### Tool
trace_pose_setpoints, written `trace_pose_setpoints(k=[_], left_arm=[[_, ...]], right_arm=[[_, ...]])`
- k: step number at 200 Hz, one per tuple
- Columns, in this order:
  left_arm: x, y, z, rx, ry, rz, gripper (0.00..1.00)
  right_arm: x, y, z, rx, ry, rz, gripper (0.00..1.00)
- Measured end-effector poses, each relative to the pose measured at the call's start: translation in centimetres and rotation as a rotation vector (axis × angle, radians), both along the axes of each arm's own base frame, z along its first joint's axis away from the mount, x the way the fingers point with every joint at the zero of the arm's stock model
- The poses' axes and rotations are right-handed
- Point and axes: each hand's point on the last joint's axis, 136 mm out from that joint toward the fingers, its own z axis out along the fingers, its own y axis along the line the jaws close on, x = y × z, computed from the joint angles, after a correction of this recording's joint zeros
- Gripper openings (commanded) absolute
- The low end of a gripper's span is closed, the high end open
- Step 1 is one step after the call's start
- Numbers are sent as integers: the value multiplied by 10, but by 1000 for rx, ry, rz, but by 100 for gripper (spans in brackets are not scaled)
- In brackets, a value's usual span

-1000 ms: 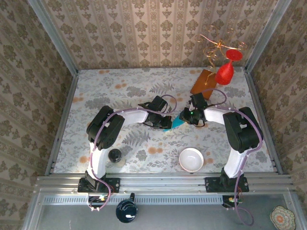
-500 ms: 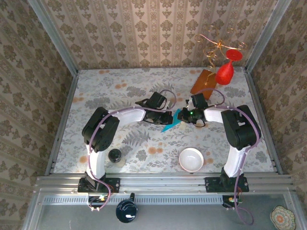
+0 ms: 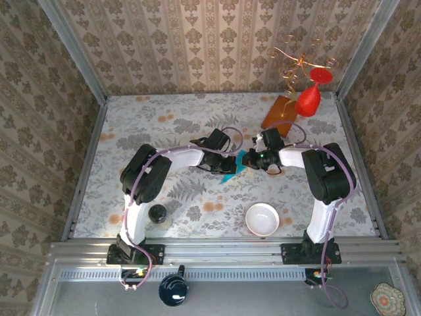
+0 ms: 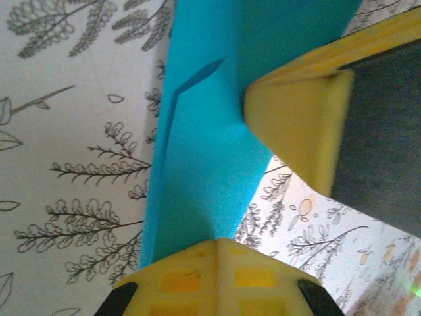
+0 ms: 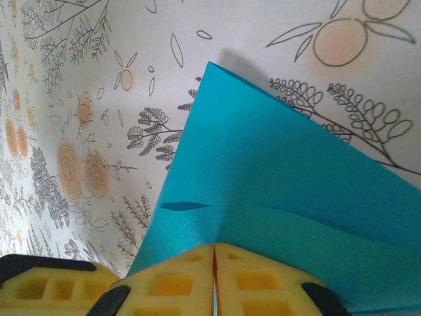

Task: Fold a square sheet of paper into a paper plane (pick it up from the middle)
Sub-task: Fold the wing for the fifth time at the center of the table.

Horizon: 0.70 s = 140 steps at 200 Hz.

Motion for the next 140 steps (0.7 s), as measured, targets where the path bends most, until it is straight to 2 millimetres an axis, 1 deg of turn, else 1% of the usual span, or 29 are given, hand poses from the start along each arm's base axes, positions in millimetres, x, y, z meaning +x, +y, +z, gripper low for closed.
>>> trace_pose_setpoints(k=[44, 65, 83, 114, 127, 140], left_arm=[[1, 3, -3, 18, -2, 10, 1], [2, 4, -4, 23, -7, 14, 0], [2, 4, -5, 19, -8, 13, 0], [2, 4, -5, 13, -8, 19, 0], [3, 4, -5, 11, -8, 19, 0], [2, 4, -5, 11, -7, 19, 0]], right_arm=[[3, -3, 0, 9, 4, -19, 13], [9, -10, 1, 24, 9, -61, 14], [20, -27, 2, 37, 8, -130, 15], [38, -66, 2, 36, -1, -258, 15], [41, -74, 2, 30, -1, -290, 15], [43, -78, 1, 26, 0, -303, 15]])
